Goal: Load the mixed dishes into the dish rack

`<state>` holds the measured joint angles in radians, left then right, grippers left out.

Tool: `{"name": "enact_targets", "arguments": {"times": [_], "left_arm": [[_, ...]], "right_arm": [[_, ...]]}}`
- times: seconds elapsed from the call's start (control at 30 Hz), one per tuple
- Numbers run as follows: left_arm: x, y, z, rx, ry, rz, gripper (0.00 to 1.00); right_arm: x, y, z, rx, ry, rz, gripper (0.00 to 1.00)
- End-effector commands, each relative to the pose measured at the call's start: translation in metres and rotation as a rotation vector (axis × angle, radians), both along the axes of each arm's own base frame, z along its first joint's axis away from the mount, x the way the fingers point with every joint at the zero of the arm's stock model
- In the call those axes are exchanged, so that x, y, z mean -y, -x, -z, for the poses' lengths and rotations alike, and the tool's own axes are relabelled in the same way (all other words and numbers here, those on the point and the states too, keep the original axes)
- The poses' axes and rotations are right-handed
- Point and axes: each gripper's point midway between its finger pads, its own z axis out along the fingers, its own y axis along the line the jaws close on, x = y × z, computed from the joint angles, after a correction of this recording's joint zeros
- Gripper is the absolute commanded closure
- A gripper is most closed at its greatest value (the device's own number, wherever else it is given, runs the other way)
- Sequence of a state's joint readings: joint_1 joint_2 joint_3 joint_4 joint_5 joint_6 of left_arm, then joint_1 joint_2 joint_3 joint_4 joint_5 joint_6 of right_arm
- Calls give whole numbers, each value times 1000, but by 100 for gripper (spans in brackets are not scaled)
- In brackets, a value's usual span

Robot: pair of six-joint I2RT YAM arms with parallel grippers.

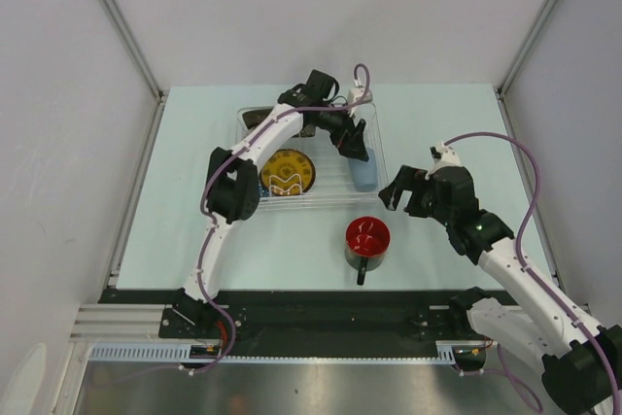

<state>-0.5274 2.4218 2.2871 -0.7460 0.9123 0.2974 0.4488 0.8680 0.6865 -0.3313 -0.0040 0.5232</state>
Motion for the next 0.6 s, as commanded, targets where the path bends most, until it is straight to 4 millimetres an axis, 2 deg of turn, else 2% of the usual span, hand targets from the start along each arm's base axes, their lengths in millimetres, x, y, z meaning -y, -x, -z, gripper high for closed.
{"name": "enact_targets", "arguments": {"times": [0.0,0.17,0.33,0.43,0.57], "left_arm": [[6,12,-18,50,28,64,0],[6,19,0,33,-12,80,0],[3,21,10,17,-30,90,0],[2,26,11,3,-28,105,3],[1,33,11,-18,-22,124,16]], "right_arm": [[3,-3,-11,40,-13,25,0],[3,-3,-12,43,-15,26,0],[5,-3,-10,39,-12,28,0],[5,-3,-9,34,-12,30,0],[5,-3,-8,29,-12,31,0]]}}
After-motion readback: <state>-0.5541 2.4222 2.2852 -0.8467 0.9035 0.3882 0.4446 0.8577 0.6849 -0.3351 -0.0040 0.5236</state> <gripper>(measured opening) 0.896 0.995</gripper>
